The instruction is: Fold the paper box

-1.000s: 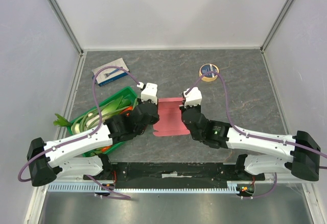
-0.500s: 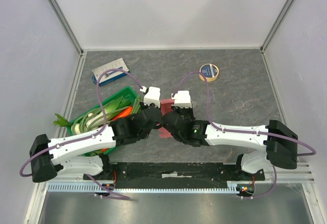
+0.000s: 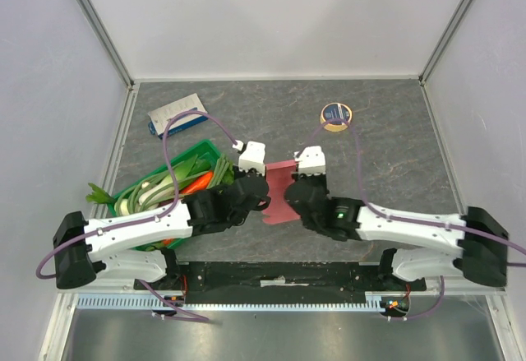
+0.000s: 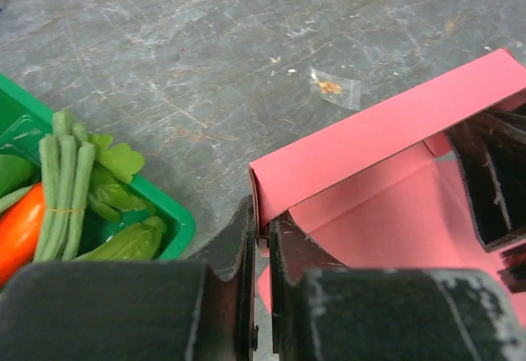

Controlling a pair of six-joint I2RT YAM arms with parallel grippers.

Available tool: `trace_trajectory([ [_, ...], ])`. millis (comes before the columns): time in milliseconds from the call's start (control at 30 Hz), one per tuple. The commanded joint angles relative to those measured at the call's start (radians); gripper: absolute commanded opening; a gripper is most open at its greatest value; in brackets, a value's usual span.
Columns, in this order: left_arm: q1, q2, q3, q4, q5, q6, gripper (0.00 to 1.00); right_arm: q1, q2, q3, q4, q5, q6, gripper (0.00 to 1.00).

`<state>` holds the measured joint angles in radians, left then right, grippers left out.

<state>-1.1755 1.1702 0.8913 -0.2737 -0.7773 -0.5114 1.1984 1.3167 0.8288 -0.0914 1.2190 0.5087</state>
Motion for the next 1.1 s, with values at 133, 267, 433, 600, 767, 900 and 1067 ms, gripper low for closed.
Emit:
trace_trajectory([
  [133,-0.010,0.014,0.069,0.070,-0.060,0.005,0.02,-0.152,-0.298,-0.071,-0.151,-0.670,-0.226,0.58],
  [267,-0.004,0.054,0.090,0.064,-0.082,0.042,0.02,-0.152,-0.404,-0.046,-0.269,-0.773,-0.211,0.68],
  [433,-0.003,0.080,0.109,0.047,-0.085,0.051,0.02,-0.157,-0.551,-0.080,-0.308,-0.792,-0.214,0.78],
  [600,-0.001,0.085,0.130,0.016,-0.073,0.060,0.02,-0.191,-0.585,-0.053,-0.376,-0.758,-0.167,0.79],
  [767,-0.001,0.082,0.127,0.004,-0.080,0.060,0.02,-0.195,-0.579,-0.020,-0.435,-0.541,-0.113,0.74],
  [900,0.005,0.085,0.130,-0.005,-0.048,0.057,0.02,-0.195,-0.567,0.010,-0.451,-0.543,-0.061,0.70],
  [1067,0.077,0.144,0.153,-0.091,0.096,-0.001,0.02,-0.241,-0.497,0.099,-0.573,-0.678,0.088,0.86],
])
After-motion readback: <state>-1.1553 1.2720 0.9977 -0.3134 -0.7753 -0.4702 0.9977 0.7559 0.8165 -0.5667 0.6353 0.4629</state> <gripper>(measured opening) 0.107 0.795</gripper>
